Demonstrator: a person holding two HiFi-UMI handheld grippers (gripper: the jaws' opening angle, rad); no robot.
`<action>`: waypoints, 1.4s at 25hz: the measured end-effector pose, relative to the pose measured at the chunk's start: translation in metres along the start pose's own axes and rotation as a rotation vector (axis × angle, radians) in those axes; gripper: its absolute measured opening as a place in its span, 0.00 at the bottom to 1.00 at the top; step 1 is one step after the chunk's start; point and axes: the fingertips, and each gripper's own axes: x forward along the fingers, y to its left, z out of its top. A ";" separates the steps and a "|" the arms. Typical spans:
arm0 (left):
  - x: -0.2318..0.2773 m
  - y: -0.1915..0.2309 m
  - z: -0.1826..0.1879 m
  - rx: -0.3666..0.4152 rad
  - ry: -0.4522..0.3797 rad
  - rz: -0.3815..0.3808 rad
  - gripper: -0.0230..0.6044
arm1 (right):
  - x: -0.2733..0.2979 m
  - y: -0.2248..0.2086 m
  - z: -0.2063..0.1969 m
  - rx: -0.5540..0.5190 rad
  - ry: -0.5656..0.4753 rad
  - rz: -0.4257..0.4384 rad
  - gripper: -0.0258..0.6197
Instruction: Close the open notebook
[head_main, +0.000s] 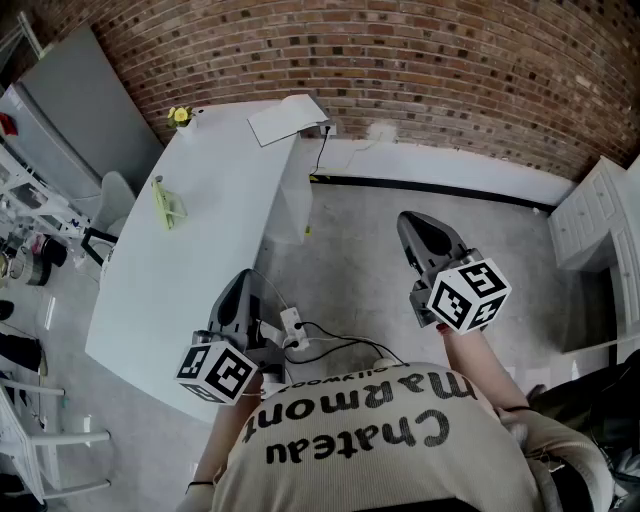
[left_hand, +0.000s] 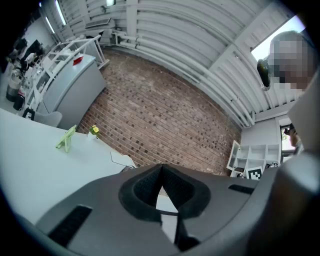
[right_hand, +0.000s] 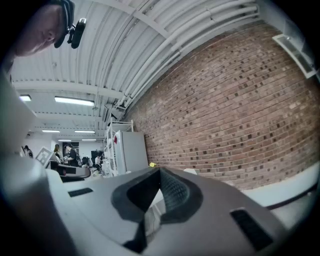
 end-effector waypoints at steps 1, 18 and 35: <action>-0.004 0.002 0.000 0.000 0.000 -0.005 0.04 | 0.000 0.005 -0.001 -0.005 0.002 0.000 0.04; 0.023 0.061 -0.007 -0.020 0.006 0.059 0.04 | 0.064 -0.020 -0.023 0.117 0.001 0.017 0.04; 0.239 0.064 0.023 0.001 -0.071 0.123 0.04 | 0.235 -0.180 0.023 0.116 0.044 0.134 0.04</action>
